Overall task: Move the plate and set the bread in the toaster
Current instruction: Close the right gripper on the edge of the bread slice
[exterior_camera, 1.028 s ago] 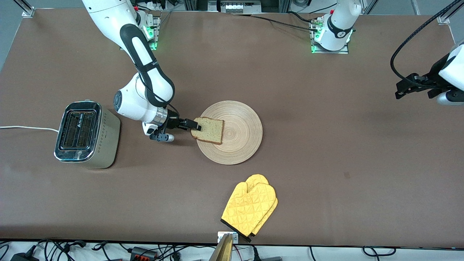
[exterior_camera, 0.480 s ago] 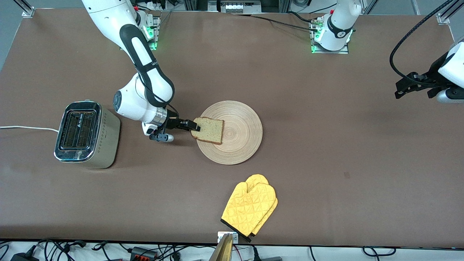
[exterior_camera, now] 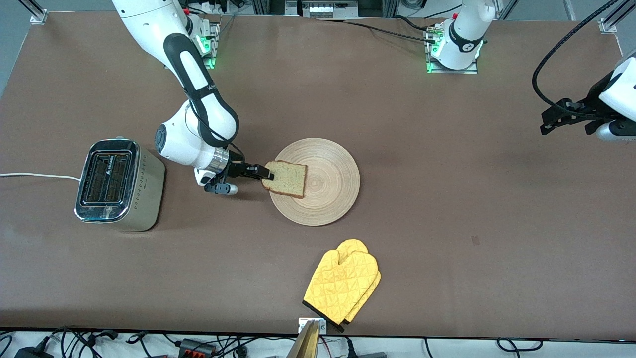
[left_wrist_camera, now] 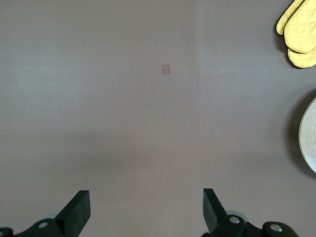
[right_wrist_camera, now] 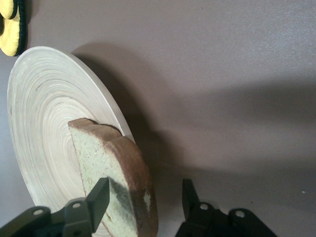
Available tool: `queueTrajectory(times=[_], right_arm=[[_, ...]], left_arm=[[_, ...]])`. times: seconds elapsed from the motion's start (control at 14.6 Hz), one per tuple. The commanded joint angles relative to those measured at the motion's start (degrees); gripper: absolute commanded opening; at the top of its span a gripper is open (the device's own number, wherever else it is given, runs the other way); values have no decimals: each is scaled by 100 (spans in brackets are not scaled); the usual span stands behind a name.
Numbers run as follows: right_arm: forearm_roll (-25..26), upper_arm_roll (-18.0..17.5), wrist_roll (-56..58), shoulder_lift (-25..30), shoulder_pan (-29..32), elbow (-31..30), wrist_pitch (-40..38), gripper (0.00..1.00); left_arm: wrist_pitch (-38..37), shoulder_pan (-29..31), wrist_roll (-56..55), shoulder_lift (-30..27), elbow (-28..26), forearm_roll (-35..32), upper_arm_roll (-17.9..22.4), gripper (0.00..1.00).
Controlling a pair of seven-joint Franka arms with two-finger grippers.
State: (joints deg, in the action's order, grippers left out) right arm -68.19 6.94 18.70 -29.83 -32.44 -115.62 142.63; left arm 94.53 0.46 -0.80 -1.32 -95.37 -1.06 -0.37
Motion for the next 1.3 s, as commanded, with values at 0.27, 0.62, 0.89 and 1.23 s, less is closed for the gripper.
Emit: queueTrajectory(times=[0.27, 0.62, 0.89, 1.23], right_arm=[[-203, 0, 152, 47, 1, -48, 20, 50], [-203, 0, 125, 65, 1, -40, 2, 35], [-203, 0, -50, 100, -16, -22, -15, 26], [-194, 9, -155, 126, -25, 39, -24, 1]], left_arm=[[-67, -29, 98, -35, -8, 53, 20, 100], [-67, -37, 98, -35, -8, 53, 20, 100], [-67, -29, 107, -35, -8, 53, 20, 100], [-67, -29, 107, -35, -8, 53, 28, 100]])
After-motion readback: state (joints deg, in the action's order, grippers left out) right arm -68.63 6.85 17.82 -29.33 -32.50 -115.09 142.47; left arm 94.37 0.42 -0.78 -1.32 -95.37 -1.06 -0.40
